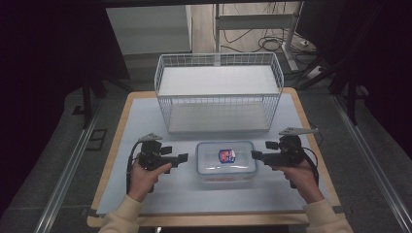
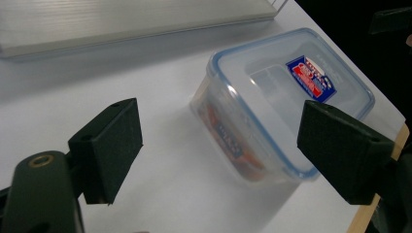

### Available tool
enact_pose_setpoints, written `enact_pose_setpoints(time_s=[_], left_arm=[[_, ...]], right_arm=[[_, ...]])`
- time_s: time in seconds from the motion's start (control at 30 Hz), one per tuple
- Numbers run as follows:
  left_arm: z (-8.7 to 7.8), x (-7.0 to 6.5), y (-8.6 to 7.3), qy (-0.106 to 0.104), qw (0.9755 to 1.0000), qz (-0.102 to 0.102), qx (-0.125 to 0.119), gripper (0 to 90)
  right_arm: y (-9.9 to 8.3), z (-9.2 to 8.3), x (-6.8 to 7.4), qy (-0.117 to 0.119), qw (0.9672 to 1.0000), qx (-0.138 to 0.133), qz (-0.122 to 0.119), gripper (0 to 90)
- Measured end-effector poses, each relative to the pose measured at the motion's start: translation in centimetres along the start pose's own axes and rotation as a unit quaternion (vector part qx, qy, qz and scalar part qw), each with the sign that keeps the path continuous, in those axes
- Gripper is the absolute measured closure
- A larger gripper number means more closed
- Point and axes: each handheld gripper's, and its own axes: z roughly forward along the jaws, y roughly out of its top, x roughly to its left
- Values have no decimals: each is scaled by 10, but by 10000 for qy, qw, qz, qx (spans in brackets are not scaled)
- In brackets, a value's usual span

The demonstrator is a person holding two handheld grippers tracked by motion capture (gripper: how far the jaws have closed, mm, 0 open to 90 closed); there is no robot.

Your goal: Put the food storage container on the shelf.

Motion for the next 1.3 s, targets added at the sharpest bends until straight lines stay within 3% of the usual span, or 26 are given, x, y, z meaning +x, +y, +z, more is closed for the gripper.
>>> enact_pose_setpoints(time_s=[0.1,0.27,0.43,0.67,1.0,1.17,1.3], left_arm=[[11,-4,3,-20,9999,-94,64,161],[25,-12,2,-106,9996,-75,262,159],[36,-12,-1,-213,9986,-253,415,160],[53,-11,-2,-519,9949,-590,633,158],[67,-11,-8,-885,9883,-863,893,160],[69,-10,-9,-1059,9851,-958,959,192],[68,-10,-8,-1029,9858,-983,895,218]], right_arm=[[0,3,1,53,10000,-28,41,182],[-9,5,-4,98,9998,114,94,174],[-15,6,-12,116,9996,202,176,165],[-16,7,-20,141,9994,200,255,164],[-19,12,-20,213,9989,312,272,161],[-20,14,-22,327,9980,359,408,152],[-21,17,-27,439,9968,371,561,151]])
